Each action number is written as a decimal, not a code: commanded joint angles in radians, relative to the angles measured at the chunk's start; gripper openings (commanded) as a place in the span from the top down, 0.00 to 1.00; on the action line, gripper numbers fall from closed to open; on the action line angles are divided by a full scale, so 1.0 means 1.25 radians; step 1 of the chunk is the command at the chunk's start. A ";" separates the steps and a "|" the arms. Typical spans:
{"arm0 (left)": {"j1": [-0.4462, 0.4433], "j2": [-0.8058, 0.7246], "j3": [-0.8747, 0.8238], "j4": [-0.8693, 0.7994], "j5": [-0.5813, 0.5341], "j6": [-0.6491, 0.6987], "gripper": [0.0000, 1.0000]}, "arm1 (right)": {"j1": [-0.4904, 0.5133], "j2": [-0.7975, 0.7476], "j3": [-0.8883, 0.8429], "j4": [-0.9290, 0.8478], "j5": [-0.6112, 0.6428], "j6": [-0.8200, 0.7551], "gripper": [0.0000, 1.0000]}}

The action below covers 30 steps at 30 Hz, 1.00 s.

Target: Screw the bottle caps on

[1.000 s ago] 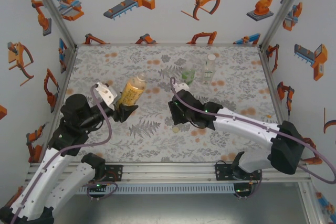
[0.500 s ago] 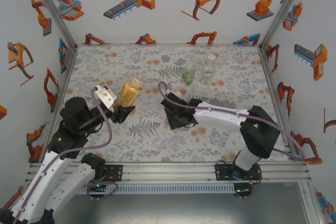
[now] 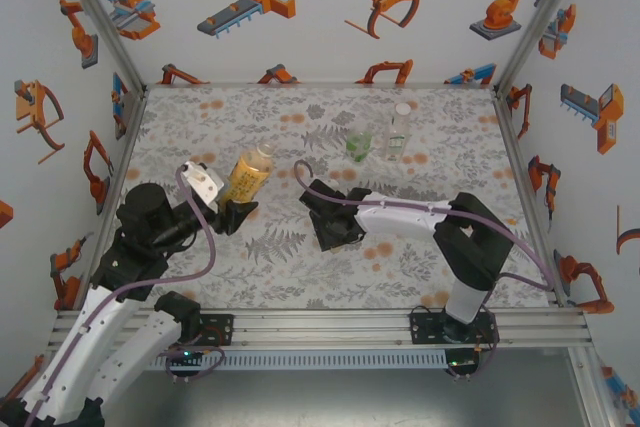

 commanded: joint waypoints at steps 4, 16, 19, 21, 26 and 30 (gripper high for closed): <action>0.009 -0.005 0.005 -0.005 0.013 0.013 0.89 | 0.001 0.023 0.022 -0.029 0.006 0.013 0.54; 0.012 0.002 0.011 -0.010 0.018 0.016 0.88 | 0.001 0.048 0.028 -0.034 -0.006 0.011 0.61; 0.012 0.003 0.011 -0.010 0.020 0.016 0.88 | 0.001 0.048 0.033 -0.041 -0.009 0.011 0.61; 0.012 0.003 0.011 -0.010 0.021 0.016 0.88 | 0.001 0.050 0.036 -0.046 -0.008 0.010 0.61; 0.015 0.004 0.011 -0.009 0.022 0.016 0.87 | 0.001 0.051 0.043 -0.054 -0.005 0.008 0.63; 0.016 0.007 0.011 -0.009 0.024 0.016 0.87 | 0.002 0.053 0.044 -0.054 -0.001 0.008 0.68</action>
